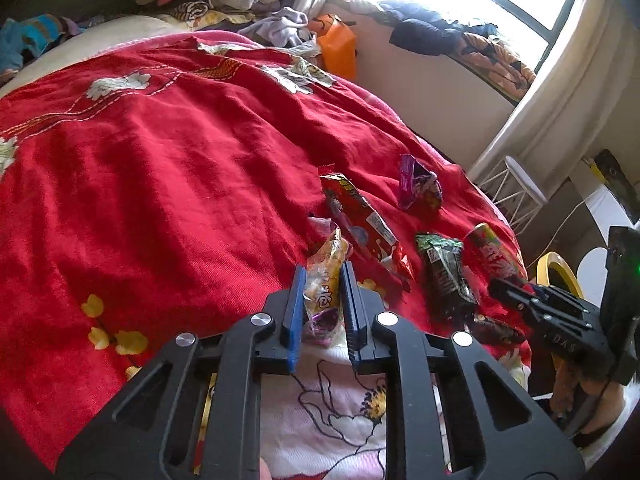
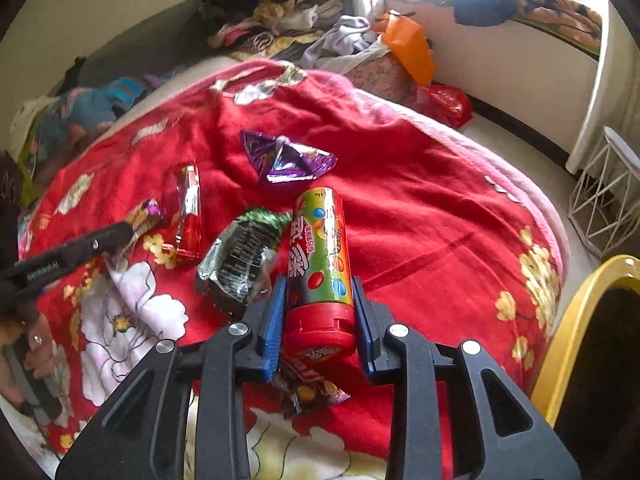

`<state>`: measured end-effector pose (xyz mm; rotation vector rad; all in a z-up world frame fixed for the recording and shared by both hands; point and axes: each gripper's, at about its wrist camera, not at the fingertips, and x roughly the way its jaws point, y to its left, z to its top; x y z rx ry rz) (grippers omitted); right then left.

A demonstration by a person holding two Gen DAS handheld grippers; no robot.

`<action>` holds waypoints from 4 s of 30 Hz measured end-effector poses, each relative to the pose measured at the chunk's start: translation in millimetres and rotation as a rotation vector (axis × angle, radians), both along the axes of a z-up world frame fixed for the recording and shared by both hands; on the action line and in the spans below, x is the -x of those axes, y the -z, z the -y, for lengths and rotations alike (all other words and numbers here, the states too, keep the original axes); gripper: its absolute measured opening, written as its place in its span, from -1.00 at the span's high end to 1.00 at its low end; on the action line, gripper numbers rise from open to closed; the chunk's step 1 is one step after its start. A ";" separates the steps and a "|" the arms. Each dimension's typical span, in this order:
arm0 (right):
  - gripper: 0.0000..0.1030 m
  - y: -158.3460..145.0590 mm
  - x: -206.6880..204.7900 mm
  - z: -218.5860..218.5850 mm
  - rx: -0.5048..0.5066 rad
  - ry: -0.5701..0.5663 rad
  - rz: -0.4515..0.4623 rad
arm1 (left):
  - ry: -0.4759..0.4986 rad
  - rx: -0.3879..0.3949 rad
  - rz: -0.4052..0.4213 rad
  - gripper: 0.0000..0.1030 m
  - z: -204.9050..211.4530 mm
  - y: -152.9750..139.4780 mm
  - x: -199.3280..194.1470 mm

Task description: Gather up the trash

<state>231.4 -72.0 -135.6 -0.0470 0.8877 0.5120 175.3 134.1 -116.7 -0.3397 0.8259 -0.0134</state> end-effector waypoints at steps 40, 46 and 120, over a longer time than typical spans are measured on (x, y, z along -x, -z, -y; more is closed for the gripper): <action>0.43 -70.9 71.1 56.7 -0.155 0.078 0.131 | 0.130 -0.038 0.184 0.76 57.4 -83.2 32.7; 0.43 -75.9 74.8 78.3 -0.171 0.128 0.143 | 0.177 -0.051 0.201 0.76 77.6 -90.7 34.7; 0.43 -12.8 68.9 300.7 -0.203 0.649 -0.002 | 0.649 -0.110 0.091 0.76 319.9 -24.9 6.7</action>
